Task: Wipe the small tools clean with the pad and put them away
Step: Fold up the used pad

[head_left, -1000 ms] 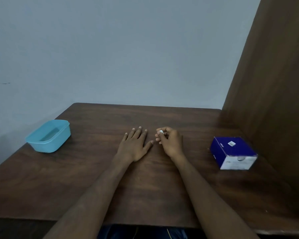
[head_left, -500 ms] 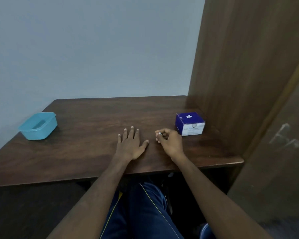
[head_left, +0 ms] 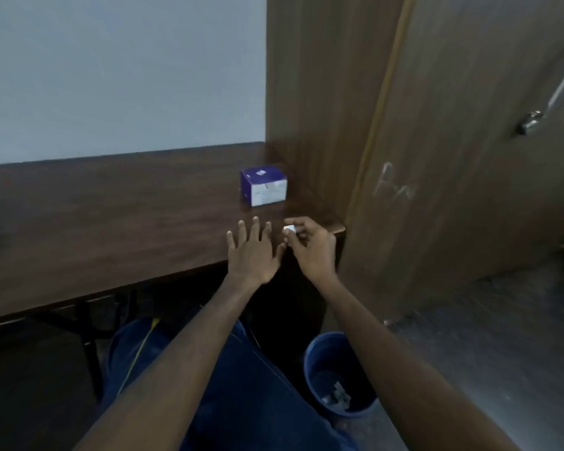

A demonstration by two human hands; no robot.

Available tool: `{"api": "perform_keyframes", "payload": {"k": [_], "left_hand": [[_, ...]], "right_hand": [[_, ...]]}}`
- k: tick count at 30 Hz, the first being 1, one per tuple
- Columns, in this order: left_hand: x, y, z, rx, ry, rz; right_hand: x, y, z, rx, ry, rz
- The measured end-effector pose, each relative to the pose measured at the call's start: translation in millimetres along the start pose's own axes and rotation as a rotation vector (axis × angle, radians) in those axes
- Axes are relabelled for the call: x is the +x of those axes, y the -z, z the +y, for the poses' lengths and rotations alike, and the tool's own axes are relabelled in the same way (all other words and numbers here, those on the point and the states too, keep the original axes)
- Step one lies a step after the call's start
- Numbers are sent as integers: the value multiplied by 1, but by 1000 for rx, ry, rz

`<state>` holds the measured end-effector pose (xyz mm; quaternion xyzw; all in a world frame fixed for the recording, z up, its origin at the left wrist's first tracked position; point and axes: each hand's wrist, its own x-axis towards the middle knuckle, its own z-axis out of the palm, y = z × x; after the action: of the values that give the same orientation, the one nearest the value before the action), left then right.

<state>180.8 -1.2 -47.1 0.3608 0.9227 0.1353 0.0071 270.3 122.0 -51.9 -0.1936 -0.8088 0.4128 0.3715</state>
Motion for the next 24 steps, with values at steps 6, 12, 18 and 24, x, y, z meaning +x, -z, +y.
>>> {"api": "perform_keyframes", "payload": {"k": [6,12,18,24], "left_hand": [[-33,-72,78,36,-376,213],[-46,-153,113,24,-457,-68],[-47,-203,97,137,-502,-292],[-37,-227,98,155,-481,-358]], "right_hand": [[-66,64,83,-98,-252,148],[-122,88,165,-275,-593,92],[-154,90,210,-403,-699,15],[-161,89,236,-424,-752,-14]]}}
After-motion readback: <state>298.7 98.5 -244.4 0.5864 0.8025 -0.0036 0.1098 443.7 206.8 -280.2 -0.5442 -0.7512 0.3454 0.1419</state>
